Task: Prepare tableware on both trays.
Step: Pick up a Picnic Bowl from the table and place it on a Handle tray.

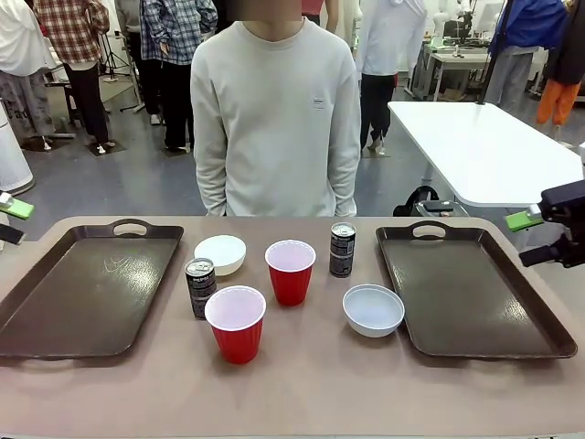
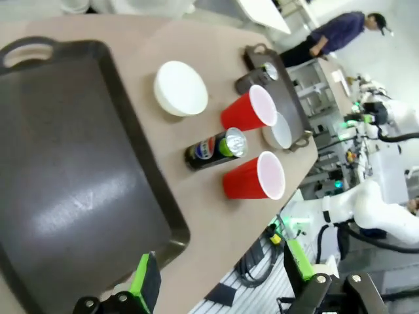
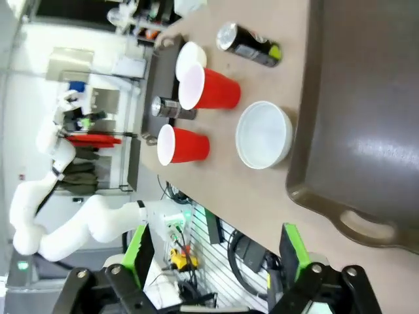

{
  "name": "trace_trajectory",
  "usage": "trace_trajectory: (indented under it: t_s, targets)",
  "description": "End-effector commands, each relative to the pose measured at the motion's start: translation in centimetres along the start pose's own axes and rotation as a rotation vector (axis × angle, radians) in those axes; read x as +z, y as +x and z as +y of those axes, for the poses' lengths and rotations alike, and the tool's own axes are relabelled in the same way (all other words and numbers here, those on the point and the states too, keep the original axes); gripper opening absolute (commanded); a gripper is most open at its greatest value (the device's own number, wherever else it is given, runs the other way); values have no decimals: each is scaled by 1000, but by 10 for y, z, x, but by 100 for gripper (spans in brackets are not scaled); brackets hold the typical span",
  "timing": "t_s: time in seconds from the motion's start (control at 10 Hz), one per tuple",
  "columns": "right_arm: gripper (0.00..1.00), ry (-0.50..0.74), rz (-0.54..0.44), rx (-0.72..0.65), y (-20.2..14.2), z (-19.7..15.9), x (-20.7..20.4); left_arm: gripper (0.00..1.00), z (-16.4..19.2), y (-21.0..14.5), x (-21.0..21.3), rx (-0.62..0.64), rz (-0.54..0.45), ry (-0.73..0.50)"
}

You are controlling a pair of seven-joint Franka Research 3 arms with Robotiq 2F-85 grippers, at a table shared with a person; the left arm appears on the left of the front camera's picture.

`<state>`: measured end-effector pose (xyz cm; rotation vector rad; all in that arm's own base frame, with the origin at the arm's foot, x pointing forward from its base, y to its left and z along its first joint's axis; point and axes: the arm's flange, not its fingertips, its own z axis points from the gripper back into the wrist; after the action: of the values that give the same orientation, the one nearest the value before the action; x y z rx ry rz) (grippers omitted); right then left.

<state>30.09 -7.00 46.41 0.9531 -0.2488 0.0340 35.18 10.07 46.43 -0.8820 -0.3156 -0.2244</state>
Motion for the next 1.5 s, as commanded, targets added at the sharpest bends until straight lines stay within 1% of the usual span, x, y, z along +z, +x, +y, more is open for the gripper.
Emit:
trace_trajectory:
  t_s: [0.0,0.1,0.2,0.3,1.4]
  targets:
    - [100,-32,-16,3,-16,-5,5,100,-3,-3,6,9,7,30]
    - [100,-32,-16,-1,-16,-6,6,100,-1,-7,7,17,4,40]
    - [100,-42,-13,14,-13,-4,6,100,-7,-6,8,0,6,65]
    - [100,-27,-27,-27,-5,-5,13,100,5,-4,10,27,-7,28]
    - [100,-27,-27,-27,-5,-5,13,100,5,-4,10,27,-7,28]
